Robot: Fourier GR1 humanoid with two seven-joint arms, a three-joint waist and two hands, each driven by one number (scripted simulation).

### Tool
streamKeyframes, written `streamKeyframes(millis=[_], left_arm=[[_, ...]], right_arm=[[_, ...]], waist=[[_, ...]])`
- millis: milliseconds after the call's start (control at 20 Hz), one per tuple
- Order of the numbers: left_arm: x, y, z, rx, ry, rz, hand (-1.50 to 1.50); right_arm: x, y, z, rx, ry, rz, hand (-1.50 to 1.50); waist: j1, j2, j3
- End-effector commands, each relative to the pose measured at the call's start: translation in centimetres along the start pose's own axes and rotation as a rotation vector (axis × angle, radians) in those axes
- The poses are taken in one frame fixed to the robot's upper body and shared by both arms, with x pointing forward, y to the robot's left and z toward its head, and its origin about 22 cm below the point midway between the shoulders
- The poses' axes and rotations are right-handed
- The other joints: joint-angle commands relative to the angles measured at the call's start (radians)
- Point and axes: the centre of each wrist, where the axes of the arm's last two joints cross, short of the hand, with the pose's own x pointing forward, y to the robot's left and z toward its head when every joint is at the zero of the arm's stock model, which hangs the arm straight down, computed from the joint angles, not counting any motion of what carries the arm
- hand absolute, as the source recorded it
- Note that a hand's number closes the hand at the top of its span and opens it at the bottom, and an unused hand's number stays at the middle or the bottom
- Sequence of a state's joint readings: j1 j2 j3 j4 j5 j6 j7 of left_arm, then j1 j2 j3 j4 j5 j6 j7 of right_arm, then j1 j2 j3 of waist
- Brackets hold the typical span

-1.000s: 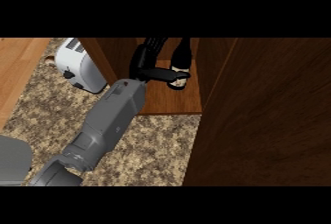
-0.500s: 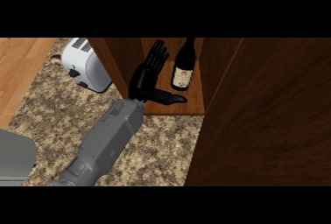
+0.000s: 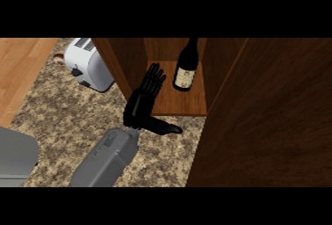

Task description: Pick up the wine, place it into the cabinet and close the cabinet

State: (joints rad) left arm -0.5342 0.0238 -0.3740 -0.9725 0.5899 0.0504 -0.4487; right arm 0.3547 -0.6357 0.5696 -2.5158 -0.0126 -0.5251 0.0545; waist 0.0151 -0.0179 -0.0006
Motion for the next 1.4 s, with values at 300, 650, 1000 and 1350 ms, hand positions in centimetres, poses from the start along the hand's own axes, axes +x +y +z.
streamKeyframes(millis=[300, 650, 1000, 1350], left_arm=[[1.8, 0.6, 7.2, 0.025, -0.004, 0.069, -1.50], [3.5, 5.2, 10.3, 0.066, -0.049, 0.049, -1.50], [6.7, 8.1, 11.7, 0.073, -0.097, -0.002, -1.50], [9.0, 13.4, 13.9, 0.117, -0.118, -0.041, -1.50]], right_arm=[[5.3, -0.5, 1.2, 0.048, -0.026, -0.055, -1.50], [4.0, 0.0, 1.1, 0.214, -0.022, -0.098, -1.50], [4.3, 0.4, 1.9, 0.520, 0.036, -0.125, 1.50], [5.0, 1.2, 2.3, 0.561, 0.005, -0.161, 1.50]], waist=[[-0.016, 0.010, 0.000], [-0.017, 0.014, 0.000], [-0.010, 0.011, 0.000], [-0.019, 0.015, -0.002]])
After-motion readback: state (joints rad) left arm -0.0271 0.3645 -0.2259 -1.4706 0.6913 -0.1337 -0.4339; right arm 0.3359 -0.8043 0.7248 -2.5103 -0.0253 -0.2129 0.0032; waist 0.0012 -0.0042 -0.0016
